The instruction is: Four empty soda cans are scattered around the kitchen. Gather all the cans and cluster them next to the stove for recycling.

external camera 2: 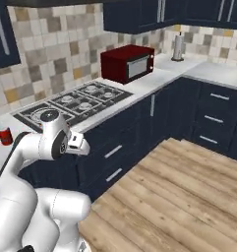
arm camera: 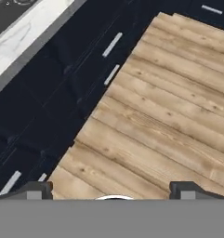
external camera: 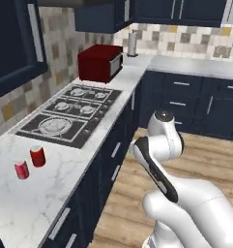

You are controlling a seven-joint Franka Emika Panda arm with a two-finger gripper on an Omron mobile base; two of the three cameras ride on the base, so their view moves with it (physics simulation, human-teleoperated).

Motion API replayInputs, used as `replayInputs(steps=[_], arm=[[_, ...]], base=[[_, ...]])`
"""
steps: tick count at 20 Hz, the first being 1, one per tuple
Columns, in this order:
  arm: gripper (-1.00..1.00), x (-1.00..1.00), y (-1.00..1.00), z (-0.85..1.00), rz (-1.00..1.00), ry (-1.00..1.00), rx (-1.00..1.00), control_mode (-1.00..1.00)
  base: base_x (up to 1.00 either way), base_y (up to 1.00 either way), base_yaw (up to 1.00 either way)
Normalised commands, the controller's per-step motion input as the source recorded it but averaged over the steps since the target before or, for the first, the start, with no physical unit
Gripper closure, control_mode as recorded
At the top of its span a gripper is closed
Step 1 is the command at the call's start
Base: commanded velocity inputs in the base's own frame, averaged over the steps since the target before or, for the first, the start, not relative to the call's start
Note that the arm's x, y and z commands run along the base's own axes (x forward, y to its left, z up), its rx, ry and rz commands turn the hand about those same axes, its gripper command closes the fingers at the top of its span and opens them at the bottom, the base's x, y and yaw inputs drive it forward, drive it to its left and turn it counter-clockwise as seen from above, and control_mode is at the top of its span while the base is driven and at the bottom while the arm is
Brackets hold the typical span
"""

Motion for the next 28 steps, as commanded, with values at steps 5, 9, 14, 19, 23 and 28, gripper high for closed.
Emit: replayInputs(steps=[5, 9, 14, 19, 23, 28], arm=[[-1.00, 0.00, 0.00, 0.00, 0.00, 0.00, 0.00, 1.00], [-1.00, 0.00, 0.00, 0.00, 0.00, 0.00, 0.00, 1.00], [-1.00, 0.00, 0.00, 0.00, 0.00, 0.00, 0.00, 1.00], [-1.00, 0.00, 0.00, 0.00, 0.00, 0.00, 0.00, 1.00], [-1.00, 0.00, 0.00, 0.00, 0.00, 0.00, 0.00, 1.00], [-1.00, 0.00, 0.00, 0.00, 0.00, 0.00, 0.00, 1.00]], base=[[0.00, 0.11, -0.92], [0.00, 0.11, -0.93], [0.00, 0.11, -0.93], [0.00, 0.10, -0.94], [0.00, 0.09, -0.97], [0.08, 0.21, -0.79]])
